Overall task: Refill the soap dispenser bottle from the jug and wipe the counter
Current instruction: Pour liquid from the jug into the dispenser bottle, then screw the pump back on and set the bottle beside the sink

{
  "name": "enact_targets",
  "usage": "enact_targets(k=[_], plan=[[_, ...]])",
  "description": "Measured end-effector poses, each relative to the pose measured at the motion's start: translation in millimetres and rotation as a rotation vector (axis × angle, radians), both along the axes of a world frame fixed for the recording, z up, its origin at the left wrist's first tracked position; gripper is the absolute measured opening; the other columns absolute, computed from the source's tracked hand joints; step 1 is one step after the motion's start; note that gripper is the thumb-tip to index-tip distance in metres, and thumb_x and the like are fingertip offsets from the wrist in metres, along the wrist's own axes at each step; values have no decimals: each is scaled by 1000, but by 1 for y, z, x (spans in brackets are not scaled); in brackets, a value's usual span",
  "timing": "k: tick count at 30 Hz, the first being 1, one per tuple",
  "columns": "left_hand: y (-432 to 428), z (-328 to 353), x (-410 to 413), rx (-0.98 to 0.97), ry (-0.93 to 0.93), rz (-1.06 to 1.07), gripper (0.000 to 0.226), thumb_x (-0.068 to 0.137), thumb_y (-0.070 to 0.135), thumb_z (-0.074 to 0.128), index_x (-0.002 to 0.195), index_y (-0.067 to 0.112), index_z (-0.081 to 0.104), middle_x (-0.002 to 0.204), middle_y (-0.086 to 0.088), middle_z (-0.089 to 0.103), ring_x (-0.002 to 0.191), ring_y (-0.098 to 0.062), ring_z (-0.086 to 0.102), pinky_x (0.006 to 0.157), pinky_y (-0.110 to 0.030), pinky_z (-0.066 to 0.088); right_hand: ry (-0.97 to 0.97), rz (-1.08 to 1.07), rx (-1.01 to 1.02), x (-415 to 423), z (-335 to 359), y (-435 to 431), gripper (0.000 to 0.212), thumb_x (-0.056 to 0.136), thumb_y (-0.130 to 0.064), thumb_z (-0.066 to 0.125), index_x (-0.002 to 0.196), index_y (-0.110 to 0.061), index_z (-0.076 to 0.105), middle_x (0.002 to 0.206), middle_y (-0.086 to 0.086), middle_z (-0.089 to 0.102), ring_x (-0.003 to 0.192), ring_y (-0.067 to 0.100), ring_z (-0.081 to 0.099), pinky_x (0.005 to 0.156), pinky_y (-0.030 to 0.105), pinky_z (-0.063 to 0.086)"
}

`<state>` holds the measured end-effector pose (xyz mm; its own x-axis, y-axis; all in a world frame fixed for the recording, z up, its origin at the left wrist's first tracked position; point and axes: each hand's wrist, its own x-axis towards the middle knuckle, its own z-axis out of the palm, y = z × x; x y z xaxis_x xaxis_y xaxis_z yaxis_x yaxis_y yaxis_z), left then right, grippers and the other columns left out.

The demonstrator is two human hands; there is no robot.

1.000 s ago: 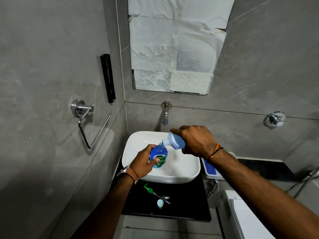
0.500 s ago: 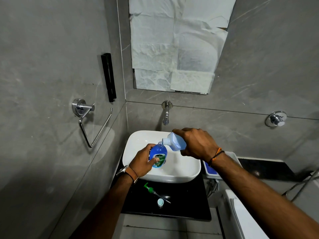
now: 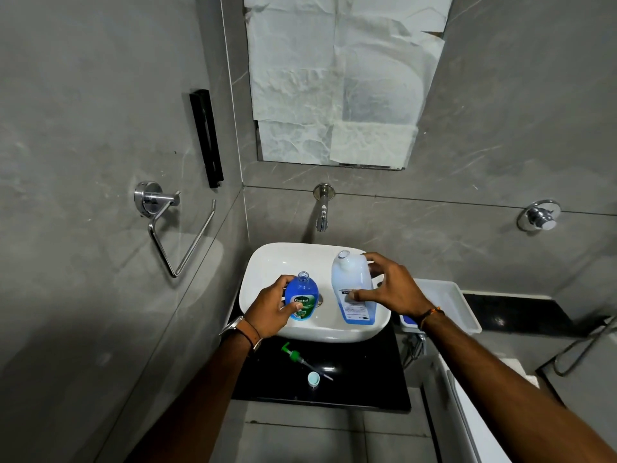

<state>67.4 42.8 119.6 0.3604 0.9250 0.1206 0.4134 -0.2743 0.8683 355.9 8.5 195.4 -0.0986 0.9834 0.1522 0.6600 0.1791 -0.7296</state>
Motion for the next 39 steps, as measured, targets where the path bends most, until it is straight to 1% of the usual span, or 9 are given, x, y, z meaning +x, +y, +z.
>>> enact_targets(k=[5,9,11,19,23,25,31,36,39], plan=[[-11,-19,-10,-75,-15,-11,46,85,8,69,125,18,50,116,-4,67,107,-19,66,93,-40,57,109,-48,-106,18,-36,-12,74,59,-44,98,121,-34,60,103,-9,76,92,10,68,72,14,50],[-26,-45,-18,-131,16,-16,48,80,11,67,125,11,50,116,-10,67,106,-23,67,92,-43,58,141,-79,-196,31,-72,-27,80,55,-35,101,124,-31,61,114,-4,74,101,17,71,82,39,62],[-34,-60,-22,-159,44,10,51,74,14,65,123,9,52,114,-12,68,104,-24,68,91,-44,58,168,-94,-246,37,-90,-35,82,54,-31,102,125,-31,61,114,-2,73,101,19,72,83,45,63],[-49,-117,-31,-180,152,107,47,74,-6,73,117,4,56,109,-13,66,98,-29,64,88,-38,54,206,-190,-373,40,-159,-62,82,58,-8,99,130,-16,59,124,1,71,112,20,70,91,43,61],[-45,-129,-29,-198,166,119,47,73,-8,72,115,5,55,107,-12,66,96,-27,64,84,-31,51,203,-208,-387,34,-179,-68,79,61,-3,97,128,-17,58,126,1,69,112,17,69,84,20,58],[-41,-133,-30,-193,167,121,47,73,-10,71,115,4,55,107,-11,66,96,-28,64,84,-31,51,203,-210,-392,33,-185,-67,77,62,-3,96,127,-18,57,124,1,68,111,17,68,83,16,56],[-35,-144,-33,-209,179,103,47,74,-10,69,116,3,54,111,-14,65,99,-28,64,88,-36,53,225,-277,-394,36,-200,-60,75,63,5,92,126,-15,56,120,7,69,111,24,67,96,38,57],[-38,-156,-38,-252,181,75,47,77,-10,67,120,2,52,117,-16,62,105,-30,62,96,-43,53,209,-281,-393,40,-208,-56,75,61,5,93,122,-20,58,117,1,71,108,19,69,87,22,56],[-39,-162,-41,-259,179,88,47,78,-9,67,121,2,51,117,-16,61,106,-30,62,96,-39,52,210,-262,-373,39,-210,-54,75,62,5,92,120,-27,58,117,-2,71,108,15,69,88,23,58]])
